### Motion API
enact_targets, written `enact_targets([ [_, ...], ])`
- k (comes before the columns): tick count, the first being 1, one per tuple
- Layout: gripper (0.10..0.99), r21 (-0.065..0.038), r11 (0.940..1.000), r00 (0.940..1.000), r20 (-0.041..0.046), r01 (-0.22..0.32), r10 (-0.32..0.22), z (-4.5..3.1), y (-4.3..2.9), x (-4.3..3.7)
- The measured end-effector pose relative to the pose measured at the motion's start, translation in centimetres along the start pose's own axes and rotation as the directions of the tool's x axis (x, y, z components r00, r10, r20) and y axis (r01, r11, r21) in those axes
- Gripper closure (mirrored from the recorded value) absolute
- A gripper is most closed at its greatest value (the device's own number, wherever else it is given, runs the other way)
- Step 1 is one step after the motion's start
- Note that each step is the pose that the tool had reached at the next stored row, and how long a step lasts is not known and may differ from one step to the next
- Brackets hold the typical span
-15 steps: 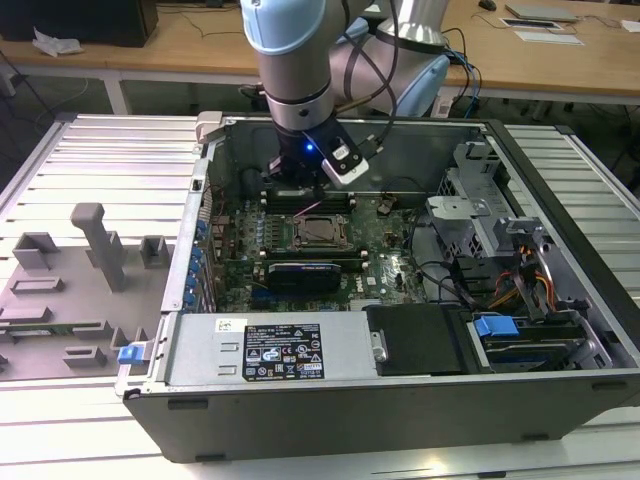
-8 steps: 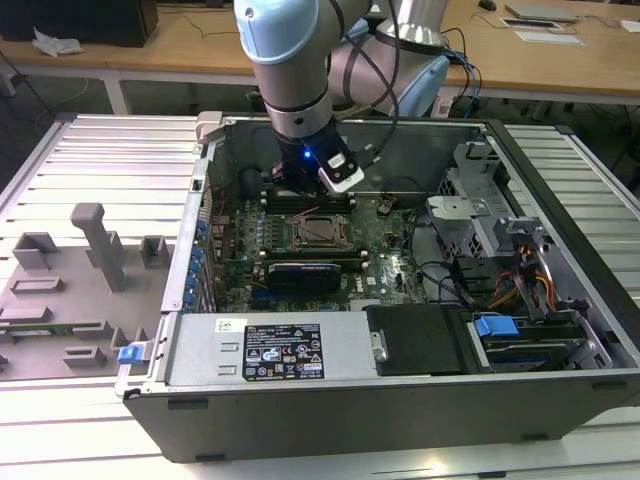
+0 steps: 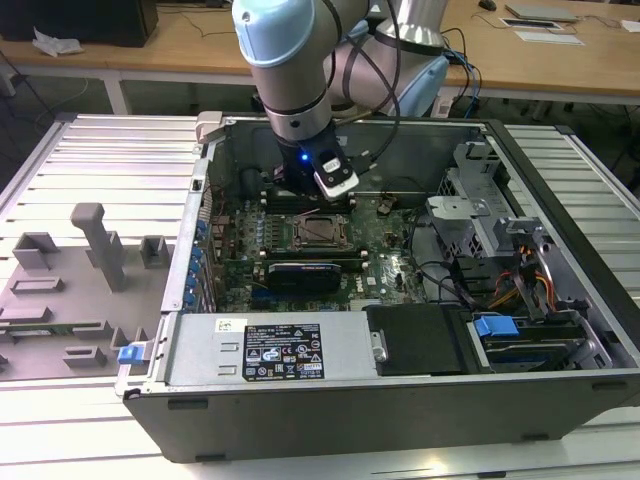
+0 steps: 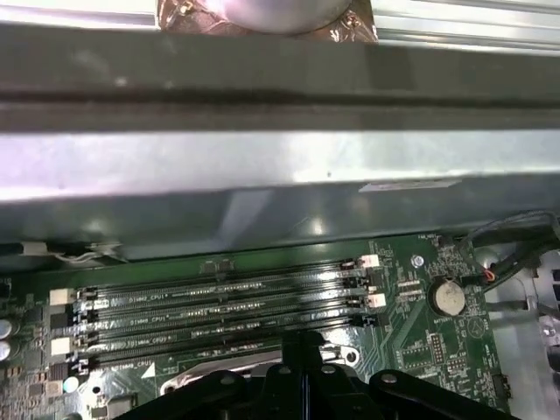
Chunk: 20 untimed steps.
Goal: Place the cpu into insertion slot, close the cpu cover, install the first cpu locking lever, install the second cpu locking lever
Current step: 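Install the first cpu locking lever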
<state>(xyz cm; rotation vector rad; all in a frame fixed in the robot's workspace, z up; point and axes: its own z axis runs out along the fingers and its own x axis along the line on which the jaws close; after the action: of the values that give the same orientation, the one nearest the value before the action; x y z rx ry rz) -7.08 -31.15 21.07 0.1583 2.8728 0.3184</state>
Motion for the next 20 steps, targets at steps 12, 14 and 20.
enact_targets([
  [12,0.98,0.01,0.9991,0.9991,0.0102,-0.041,0.041,0.28,0.88,0.15],
  [14,0.98,0.015,0.9981,0.9981,0.0151,-0.06,0.06,0.41,0.85,0.18],
  [20,0.98,0.029,0.9921,0.9921,0.0314,-0.122,0.121,0.93,0.87,0.32],
])
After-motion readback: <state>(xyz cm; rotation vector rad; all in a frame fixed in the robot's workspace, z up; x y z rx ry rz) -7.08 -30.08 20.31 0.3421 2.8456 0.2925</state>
